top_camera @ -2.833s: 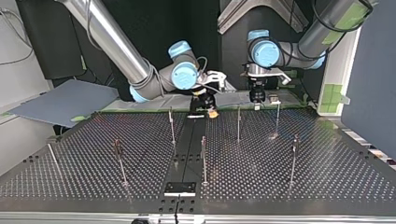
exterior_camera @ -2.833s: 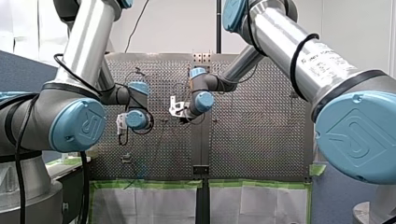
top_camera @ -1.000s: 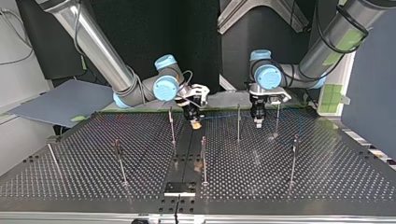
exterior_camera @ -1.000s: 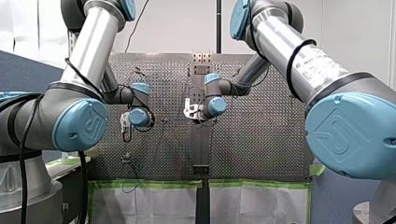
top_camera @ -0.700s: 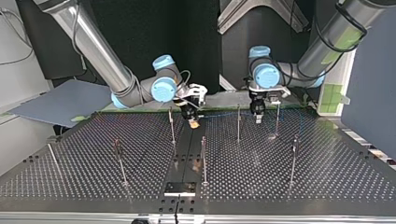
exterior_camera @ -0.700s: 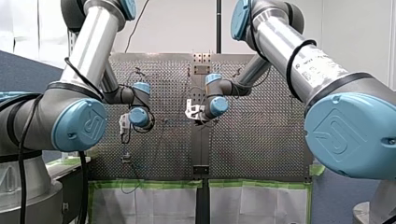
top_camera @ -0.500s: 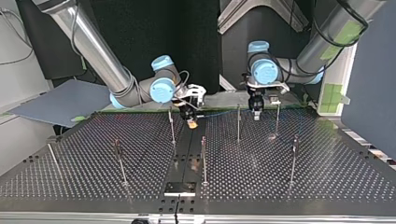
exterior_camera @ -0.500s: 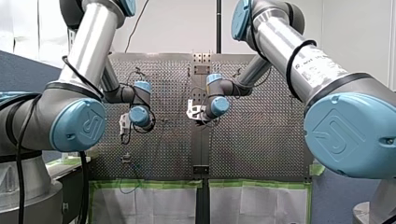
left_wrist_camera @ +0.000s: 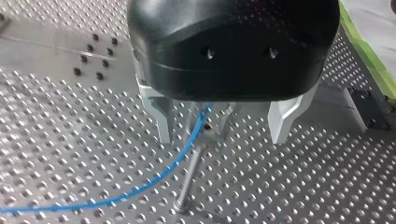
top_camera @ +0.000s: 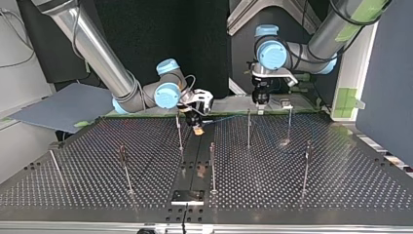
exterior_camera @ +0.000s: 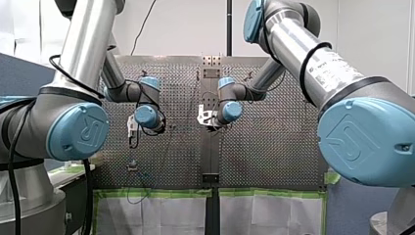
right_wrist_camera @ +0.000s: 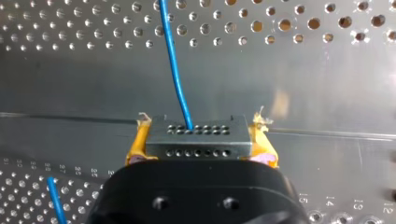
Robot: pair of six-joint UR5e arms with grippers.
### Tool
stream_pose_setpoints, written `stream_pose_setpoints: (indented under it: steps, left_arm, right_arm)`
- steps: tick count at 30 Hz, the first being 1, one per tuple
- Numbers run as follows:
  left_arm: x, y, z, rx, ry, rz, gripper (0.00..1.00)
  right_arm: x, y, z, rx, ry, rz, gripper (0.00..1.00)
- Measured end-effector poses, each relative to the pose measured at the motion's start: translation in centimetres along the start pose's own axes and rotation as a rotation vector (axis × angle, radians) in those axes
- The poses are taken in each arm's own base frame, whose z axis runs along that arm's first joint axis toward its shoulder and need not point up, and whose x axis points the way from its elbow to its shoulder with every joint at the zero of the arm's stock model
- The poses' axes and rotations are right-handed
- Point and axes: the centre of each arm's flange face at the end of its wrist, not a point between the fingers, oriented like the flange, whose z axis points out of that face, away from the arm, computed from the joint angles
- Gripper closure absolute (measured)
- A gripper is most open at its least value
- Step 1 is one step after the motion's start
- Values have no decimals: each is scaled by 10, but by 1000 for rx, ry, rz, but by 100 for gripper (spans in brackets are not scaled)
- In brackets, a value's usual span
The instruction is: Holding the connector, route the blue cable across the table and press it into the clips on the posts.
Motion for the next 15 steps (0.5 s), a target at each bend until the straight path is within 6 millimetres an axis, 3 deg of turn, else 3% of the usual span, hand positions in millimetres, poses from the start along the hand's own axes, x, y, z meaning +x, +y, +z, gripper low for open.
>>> stream_pose_setpoints:
  steps: [8, 15]
  left_arm:
    - [-17, -23, -18, 26, -67, -43, 0]
    - [-16, -49, -14, 39, -107, -95, 0]
  right_arm:
    - [0, 2, -1, -4, -10, 0, 100]
    - [-1, 7, -4, -12, -36, -1, 100]
